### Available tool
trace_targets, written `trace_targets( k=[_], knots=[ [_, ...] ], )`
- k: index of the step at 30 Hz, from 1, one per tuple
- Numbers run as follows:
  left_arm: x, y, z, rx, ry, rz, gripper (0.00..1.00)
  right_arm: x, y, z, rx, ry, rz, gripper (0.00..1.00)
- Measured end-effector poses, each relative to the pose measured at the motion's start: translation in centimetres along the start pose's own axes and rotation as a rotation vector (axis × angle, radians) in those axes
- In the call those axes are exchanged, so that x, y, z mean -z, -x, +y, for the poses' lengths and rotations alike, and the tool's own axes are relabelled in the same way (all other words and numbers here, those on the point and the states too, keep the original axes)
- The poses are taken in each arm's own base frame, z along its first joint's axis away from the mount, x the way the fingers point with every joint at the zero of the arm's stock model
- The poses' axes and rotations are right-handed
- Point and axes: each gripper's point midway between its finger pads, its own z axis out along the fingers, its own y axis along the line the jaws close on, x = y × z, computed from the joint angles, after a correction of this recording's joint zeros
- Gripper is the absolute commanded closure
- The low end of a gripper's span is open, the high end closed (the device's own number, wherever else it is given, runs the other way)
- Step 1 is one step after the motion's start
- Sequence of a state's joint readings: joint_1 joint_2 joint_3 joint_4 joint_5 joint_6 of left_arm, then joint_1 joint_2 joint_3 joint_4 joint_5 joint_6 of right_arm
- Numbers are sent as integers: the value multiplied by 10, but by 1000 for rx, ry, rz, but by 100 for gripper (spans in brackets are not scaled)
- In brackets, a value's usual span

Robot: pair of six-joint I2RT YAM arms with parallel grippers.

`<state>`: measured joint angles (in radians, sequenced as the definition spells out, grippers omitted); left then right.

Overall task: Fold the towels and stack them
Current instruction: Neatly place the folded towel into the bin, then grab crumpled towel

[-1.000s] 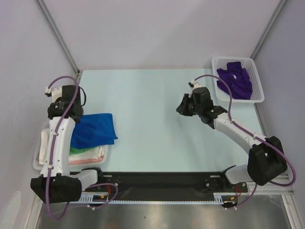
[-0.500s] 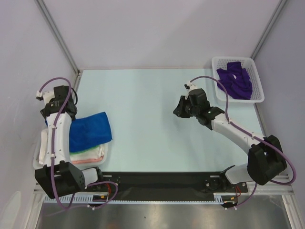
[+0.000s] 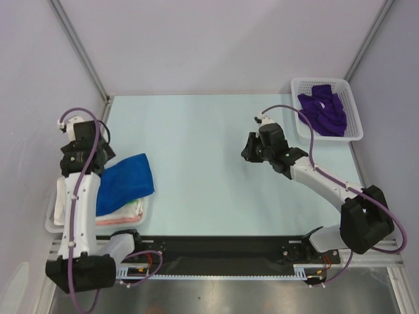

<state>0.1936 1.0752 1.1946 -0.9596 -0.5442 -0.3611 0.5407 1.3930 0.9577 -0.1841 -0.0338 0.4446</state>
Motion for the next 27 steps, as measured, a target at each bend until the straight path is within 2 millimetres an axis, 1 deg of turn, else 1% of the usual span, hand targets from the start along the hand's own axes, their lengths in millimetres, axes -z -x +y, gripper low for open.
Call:
trace_targets(
  k=[1, 3, 4, 6, 7, 8, 9, 10, 11, 12, 13, 14, 15, 16, 17, 18, 19, 21, 23, 25, 27],
  knots=[
    [10, 2, -15, -3, -83, -27, 26, 1, 2, -2, 3, -12, -5, 74],
    [34, 2, -50, -28, -258, -76, 26, 3, 12, -8, 8, -39, -21, 71],
    [46, 1, -66, -45, -340, -91, 27, 4, 23, -11, 8, -57, -36, 71],
    [67, -3, -95, -89, -470, -110, 26, 7, 57, -19, 1, -90, -96, 69],
    [78, -7, -110, -113, -533, -114, 27, 9, 83, -27, -7, -118, -140, 68],
    [86, -12, -123, -136, -589, -114, 27, 11, 112, -36, -20, -145, -193, 66],
    [95, -20, -137, -170, -638, -108, 26, 13, 144, -49, -32, -182, -256, 66],
    [103, -28, -150, -202, -688, -99, 27, 15, 170, -65, -44, -224, -302, 66],
    [111, -38, -164, -235, -737, -85, 27, 17, 198, -82, -58, -269, -355, 64],
    [118, -47, -176, -272, -775, -71, 27, 19, 224, -104, -72, -320, -400, 62],
    [125, -56, -186, -304, -809, -59, 26, 18, 243, -124, -86, -365, -431, 61],
    [132, -66, -198, -340, -844, -46, 26, 17, 261, -147, -99, -411, -465, 56],
    [137, -75, -207, -371, -872, -33, 25, 14, 272, -171, -112, -459, -483, 53],
    [143, -85, -214, -405, -899, -22, 26, 10, 277, -199, -126, -512, -485, 50],
    [148, -93, -220, -433, -925, -12, 26, 4, 279, -219, -139, -549, -484, 47],
    [152, -99, -225, -457, -947, -6, 25, -3, 278, -245, -156, -587, -475, 46],
    [157, -103, -229, -471, -974, 2, 26, -14, 272, -278, -183, -629, -452, 43],
    [163, -106, -234, -479, -1008, 1, 25, -33, 257, -318, -220, -671, -398, 40],
    [168, -104, -238, -476, -1035, -10, 25, -58, 240, -364, -266, -700, -346, 37],
    [170, -103, -241, -478, -1052, -21, 25, -75, 225, -399, -304, -727, -306, 35],
    [170, -103, -242, -482, -1058, -28, 25, -90, 205, -425, -334, -749, -258, 33]
  ],
)
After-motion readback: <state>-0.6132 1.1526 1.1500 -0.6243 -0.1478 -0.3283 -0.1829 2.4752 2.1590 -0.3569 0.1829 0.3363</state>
